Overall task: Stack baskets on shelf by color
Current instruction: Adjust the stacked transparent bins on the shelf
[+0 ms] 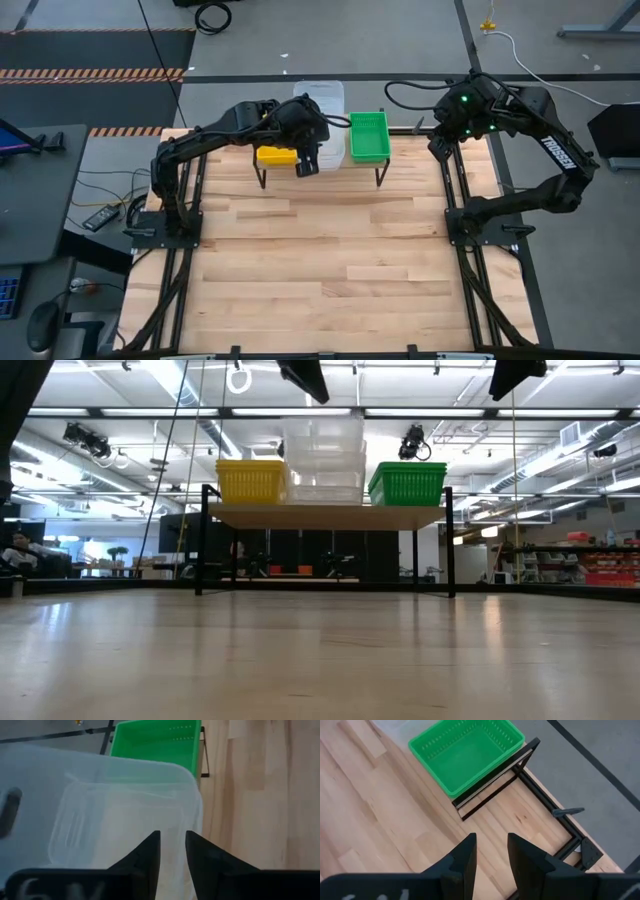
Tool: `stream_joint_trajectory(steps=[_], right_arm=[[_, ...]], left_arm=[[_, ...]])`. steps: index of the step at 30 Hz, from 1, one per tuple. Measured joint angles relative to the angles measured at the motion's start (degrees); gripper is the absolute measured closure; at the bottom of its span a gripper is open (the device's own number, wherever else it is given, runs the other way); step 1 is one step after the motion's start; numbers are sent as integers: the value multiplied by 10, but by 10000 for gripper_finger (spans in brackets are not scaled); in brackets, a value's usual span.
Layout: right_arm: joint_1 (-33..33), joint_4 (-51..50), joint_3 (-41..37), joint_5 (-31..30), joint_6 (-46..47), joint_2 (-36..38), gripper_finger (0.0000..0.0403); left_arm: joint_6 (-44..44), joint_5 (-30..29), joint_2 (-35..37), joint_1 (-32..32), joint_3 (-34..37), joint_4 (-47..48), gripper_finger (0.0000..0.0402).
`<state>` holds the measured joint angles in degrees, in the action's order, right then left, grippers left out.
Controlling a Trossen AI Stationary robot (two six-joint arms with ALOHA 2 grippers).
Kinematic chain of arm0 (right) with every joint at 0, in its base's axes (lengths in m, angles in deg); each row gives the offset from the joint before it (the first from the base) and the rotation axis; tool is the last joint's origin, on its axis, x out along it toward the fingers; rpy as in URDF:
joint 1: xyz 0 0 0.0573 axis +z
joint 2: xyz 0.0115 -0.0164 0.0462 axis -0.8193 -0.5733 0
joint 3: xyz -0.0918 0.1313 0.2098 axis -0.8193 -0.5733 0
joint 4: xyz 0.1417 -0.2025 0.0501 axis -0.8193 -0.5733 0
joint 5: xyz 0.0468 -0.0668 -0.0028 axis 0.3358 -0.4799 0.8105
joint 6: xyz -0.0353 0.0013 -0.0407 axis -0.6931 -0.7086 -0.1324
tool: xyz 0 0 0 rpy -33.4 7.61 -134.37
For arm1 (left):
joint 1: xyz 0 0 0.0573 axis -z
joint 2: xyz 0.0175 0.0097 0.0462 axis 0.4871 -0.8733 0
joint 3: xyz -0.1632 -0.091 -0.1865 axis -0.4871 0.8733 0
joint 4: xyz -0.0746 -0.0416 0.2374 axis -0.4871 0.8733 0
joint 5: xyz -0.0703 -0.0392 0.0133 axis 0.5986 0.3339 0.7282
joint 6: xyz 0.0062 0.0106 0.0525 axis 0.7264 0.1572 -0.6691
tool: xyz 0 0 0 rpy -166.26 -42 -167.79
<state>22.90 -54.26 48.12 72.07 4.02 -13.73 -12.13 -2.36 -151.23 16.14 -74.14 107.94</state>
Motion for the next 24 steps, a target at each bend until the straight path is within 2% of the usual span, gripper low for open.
stream_joint_trajectory(steps=[13,19,24], right_arm=[[0,21,0,4,-4,0,286],[1,133,0,43,1,-6,286],[2,229,0,28,-8,-41,286]], left_arm=[[14,-10,0,4,-43,-2,305],[47,-10,0,4,-95,-8,307],[84,-41,28,6,-92,-59,315]])
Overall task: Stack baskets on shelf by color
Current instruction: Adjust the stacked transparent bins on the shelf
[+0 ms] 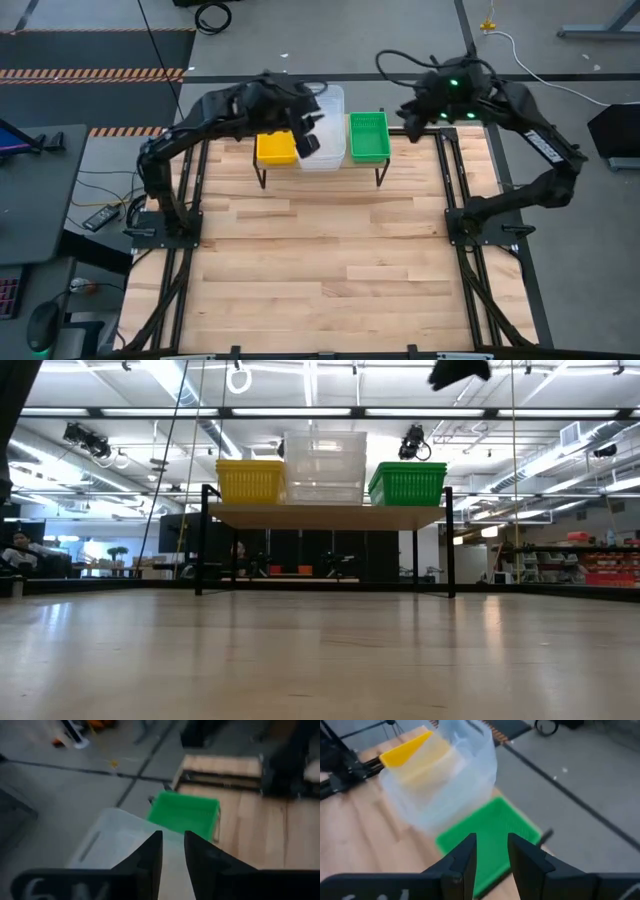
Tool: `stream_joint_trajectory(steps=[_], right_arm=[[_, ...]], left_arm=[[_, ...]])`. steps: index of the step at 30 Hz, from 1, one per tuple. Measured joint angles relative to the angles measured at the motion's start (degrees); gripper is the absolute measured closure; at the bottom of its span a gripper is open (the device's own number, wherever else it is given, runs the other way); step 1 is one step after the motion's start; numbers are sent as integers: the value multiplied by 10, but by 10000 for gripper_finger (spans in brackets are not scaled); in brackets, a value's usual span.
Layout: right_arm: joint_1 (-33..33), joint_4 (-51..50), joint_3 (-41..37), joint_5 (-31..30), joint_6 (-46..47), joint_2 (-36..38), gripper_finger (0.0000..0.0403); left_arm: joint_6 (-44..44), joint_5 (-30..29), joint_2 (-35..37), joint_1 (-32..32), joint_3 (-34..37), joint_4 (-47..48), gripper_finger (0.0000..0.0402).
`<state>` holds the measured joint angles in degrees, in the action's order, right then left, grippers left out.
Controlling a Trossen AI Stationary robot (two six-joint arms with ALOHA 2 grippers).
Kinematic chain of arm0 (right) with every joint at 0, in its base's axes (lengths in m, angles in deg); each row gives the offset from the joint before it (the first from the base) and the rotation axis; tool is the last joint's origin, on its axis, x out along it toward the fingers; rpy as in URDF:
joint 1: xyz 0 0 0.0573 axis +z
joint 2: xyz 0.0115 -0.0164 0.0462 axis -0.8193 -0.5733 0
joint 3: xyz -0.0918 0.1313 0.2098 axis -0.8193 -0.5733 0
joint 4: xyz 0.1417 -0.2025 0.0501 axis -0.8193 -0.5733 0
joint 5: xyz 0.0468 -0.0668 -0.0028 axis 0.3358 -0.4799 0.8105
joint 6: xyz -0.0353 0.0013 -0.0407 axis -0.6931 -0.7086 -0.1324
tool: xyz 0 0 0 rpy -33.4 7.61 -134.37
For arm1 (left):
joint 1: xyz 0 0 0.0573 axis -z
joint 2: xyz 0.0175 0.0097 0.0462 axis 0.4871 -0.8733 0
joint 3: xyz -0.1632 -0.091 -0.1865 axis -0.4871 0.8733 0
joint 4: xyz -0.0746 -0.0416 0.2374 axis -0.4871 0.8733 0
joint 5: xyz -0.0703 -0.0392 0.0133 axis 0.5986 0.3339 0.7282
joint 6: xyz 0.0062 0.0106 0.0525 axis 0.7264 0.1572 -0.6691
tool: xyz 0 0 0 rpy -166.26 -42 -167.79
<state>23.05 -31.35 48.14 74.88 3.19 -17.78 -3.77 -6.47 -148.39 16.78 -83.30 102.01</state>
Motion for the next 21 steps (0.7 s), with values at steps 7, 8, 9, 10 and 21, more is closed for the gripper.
stream_joint_trajectory(steps=[7,8,9,10,21], right_arm=[[-1,93,0,2,-68,-87,286],[-1,107,0,2,-69,-99,286],[-1,121,0,2,-63,-113,286],[-2,133,0,2,-52,-125,286],[1,189,0,85,82,-186,286]], left_arm=[[-33,-137,13,-11,0,-10,321],[-36,-147,13,-18,0,-9,320],[-37,-149,13,-26,0,-6,319],[-34,-149,12,-34,0,0,318],[86,-112,7,-97,8,149,317]])
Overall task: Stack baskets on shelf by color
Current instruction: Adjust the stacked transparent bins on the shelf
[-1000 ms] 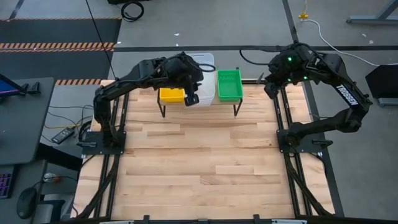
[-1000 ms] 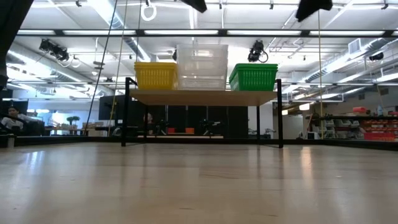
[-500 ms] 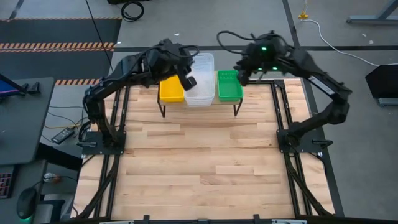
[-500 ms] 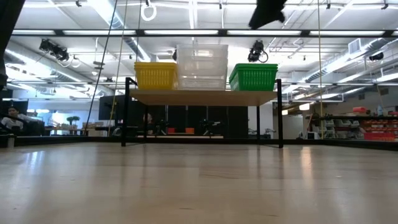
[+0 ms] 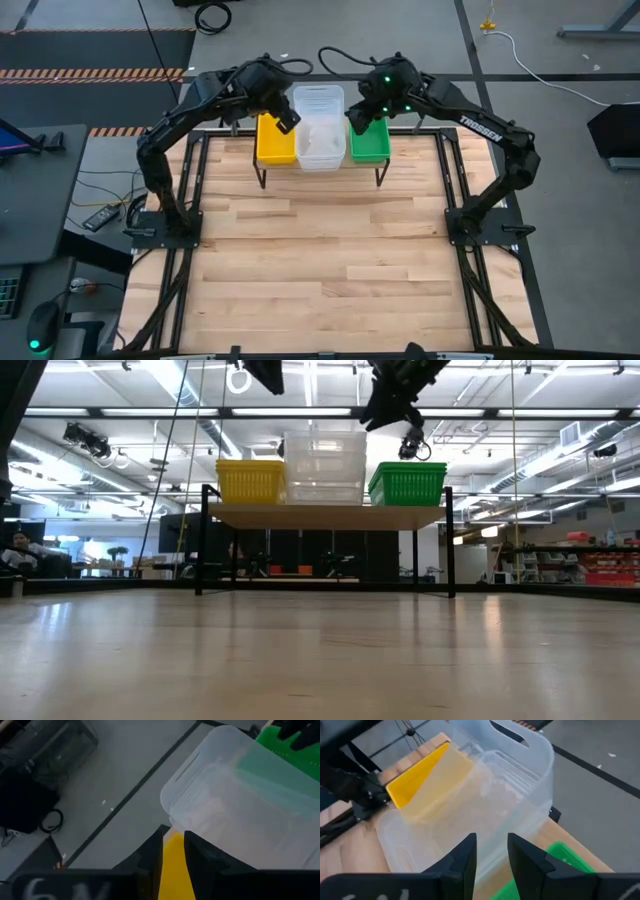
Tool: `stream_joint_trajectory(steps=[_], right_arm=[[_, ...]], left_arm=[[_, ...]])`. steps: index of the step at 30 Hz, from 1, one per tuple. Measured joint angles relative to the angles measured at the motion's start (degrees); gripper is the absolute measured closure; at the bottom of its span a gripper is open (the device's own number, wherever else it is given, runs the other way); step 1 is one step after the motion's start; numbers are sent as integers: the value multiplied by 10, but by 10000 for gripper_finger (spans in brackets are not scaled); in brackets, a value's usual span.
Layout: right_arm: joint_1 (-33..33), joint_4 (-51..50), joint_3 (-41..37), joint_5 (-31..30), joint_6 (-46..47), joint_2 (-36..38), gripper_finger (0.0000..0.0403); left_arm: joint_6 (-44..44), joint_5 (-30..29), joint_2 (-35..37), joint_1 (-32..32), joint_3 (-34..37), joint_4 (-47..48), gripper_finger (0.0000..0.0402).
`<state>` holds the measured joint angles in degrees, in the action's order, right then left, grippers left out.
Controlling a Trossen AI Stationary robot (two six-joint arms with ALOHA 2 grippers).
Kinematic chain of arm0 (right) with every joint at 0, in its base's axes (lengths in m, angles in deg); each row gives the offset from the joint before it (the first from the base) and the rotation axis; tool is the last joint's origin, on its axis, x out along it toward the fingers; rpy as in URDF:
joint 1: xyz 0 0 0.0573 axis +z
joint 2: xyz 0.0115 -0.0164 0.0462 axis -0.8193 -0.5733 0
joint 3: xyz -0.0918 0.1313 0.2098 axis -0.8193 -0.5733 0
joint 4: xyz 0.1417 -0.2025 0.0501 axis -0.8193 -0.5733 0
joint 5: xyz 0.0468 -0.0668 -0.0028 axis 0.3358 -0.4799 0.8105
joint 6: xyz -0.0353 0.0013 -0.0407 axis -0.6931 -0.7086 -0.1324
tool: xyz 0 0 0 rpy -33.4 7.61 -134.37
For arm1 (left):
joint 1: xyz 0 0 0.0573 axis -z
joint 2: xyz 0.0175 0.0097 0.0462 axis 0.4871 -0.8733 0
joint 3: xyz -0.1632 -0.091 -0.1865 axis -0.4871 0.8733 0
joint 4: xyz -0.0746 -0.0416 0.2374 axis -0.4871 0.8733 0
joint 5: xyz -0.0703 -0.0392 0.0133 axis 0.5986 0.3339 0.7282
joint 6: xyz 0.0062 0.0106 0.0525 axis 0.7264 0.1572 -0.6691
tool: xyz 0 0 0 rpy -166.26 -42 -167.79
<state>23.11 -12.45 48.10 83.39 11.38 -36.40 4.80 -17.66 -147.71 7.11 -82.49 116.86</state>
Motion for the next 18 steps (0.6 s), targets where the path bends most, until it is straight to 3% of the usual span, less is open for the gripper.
stream_joint_trajectory(steps=[6,10,18], right_arm=[[0,64,0,-41,-62,4,286],[-17,103,0,-92,-115,4,286],[-37,85,0,-42,-82,-12,286]], left_arm=[[-26,5,0,-14,0,-55,311],[20,4,0,-25,0,-89,308],[108,4,0,-21,0,-87,314]])
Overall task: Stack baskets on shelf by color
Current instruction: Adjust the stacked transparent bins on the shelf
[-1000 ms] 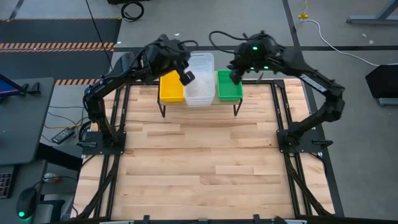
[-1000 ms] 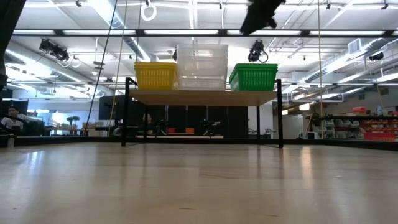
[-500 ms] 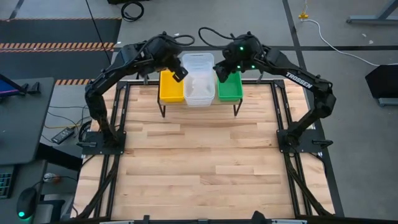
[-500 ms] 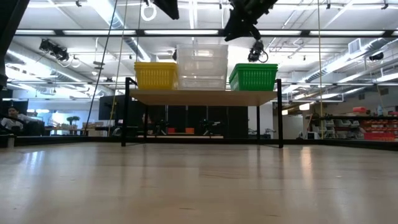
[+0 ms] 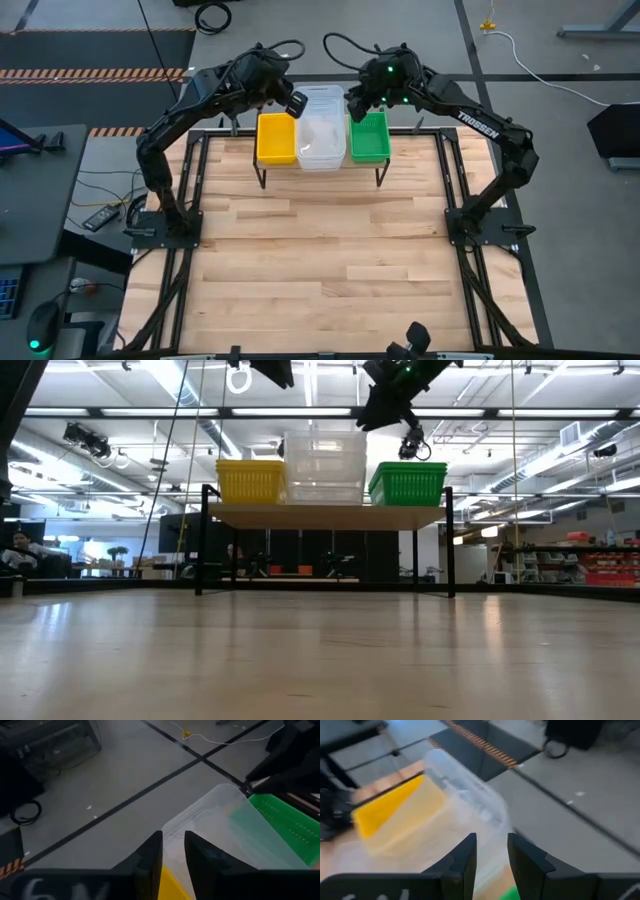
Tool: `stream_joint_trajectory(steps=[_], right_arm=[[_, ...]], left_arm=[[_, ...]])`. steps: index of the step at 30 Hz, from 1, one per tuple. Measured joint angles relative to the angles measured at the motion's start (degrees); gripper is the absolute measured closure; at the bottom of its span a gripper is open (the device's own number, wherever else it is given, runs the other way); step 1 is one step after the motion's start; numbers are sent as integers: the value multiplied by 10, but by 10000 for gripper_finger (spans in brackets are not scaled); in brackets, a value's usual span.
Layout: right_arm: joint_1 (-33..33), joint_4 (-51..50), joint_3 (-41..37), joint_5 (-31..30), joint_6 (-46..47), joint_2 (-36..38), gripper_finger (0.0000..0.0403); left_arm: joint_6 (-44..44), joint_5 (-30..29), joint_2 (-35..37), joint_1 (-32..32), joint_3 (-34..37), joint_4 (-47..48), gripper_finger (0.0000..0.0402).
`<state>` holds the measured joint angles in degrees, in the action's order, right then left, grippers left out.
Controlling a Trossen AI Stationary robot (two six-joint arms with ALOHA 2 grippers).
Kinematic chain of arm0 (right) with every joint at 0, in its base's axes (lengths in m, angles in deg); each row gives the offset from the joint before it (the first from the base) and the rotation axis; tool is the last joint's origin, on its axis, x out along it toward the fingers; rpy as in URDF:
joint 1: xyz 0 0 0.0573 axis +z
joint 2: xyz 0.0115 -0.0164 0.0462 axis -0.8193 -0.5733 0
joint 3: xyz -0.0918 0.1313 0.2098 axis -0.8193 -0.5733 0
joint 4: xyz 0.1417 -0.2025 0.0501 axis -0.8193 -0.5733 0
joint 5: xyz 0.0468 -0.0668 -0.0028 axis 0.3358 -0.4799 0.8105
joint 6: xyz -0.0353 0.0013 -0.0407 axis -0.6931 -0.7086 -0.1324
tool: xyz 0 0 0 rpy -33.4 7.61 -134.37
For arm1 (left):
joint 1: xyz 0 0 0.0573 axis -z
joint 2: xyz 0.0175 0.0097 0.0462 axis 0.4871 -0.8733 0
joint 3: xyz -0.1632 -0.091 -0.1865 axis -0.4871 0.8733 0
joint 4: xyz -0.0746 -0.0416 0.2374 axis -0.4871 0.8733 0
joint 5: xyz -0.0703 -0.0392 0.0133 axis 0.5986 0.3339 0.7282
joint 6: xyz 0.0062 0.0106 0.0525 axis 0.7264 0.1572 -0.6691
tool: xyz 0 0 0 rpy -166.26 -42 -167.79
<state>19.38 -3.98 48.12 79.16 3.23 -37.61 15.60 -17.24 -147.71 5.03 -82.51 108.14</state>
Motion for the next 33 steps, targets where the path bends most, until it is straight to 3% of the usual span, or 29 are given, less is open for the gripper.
stream_joint_trajectory(steps=[3,9,23,33], right_arm=[[0,-4,0,34,43,-1,286],[18,-4,0,35,103,-6,286],[33,-68,0,-24,187,-6,286],[69,-44,1,-43,251,-12,302]], left_arm=[[10,-1,0,0,0,-2,311],[24,-19,0,0,0,-4,314],[-10,-20,0,0,0,-12,308],[-23,-20,0,0,0,-38,308]])
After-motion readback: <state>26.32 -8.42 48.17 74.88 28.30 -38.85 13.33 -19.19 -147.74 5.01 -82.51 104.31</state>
